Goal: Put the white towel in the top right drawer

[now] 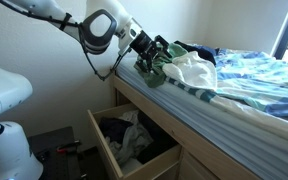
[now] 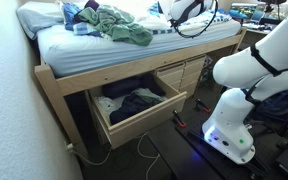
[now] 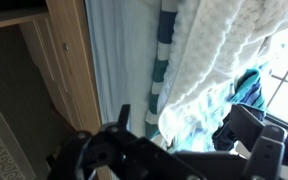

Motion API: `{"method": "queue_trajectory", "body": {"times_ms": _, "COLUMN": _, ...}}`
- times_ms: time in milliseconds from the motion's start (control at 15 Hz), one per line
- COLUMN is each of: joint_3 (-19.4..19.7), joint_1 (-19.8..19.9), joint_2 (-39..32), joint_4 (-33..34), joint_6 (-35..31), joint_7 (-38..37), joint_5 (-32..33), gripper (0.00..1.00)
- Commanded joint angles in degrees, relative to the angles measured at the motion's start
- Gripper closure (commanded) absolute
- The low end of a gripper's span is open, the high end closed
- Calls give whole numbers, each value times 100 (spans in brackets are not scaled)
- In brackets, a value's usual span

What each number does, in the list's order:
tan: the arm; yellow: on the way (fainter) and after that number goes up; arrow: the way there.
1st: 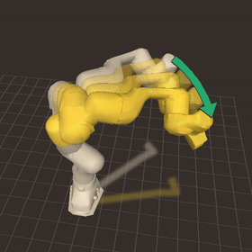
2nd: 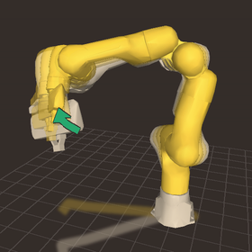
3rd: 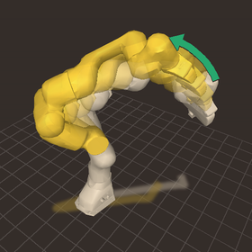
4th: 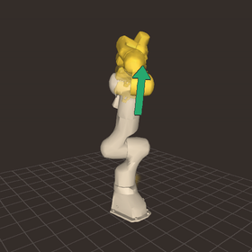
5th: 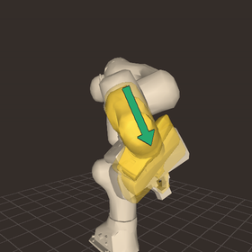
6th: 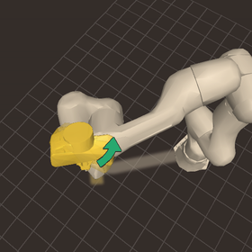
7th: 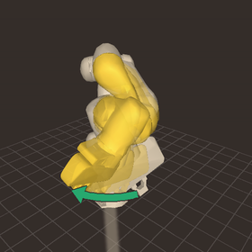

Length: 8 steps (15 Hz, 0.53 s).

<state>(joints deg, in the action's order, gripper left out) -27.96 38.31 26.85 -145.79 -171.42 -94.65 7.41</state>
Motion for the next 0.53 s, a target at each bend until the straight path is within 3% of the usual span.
{"method": "queue_trajectory", "body": {"times_ms": 0, "joint_3": -15, "joint_1": 2, "joint_2": 5, "joint_4": 0, "joint_6": -1, "joint_7": -17, "joint_5": 0, "gripper": 0}}
{"method": "queue_trajectory", "body": {"times_ms": 467, "joint_3": -468, "joint_1": 397, "joint_2": -460, "joint_4": 518, "joint_6": -246, "joint_7": -733, "joint_5": -103, "gripper": 0}}
